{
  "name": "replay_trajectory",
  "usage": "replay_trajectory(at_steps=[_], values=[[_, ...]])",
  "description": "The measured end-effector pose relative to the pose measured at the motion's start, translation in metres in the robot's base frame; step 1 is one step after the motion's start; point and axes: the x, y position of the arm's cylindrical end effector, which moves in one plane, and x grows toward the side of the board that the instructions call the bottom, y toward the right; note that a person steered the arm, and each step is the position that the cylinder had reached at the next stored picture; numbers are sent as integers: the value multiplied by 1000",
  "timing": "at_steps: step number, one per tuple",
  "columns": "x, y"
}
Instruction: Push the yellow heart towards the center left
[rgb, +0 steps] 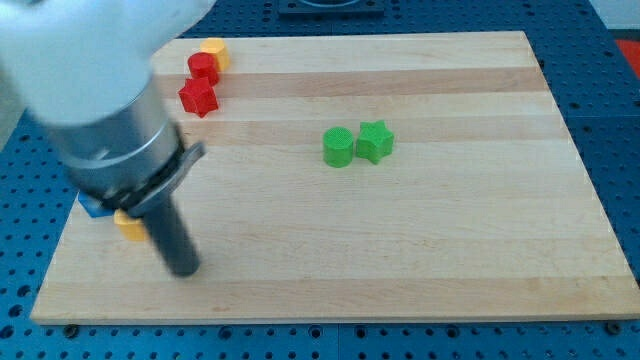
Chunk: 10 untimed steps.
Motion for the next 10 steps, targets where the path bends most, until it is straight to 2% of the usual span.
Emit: replay_trajectory(at_steps=[1,2,3,4,5,7,8,10], values=[[4,-75],[-19,-79],[-45,-51],[-61,-47],[-71,-44],[-79,3],[-102,1],[-185,0]])
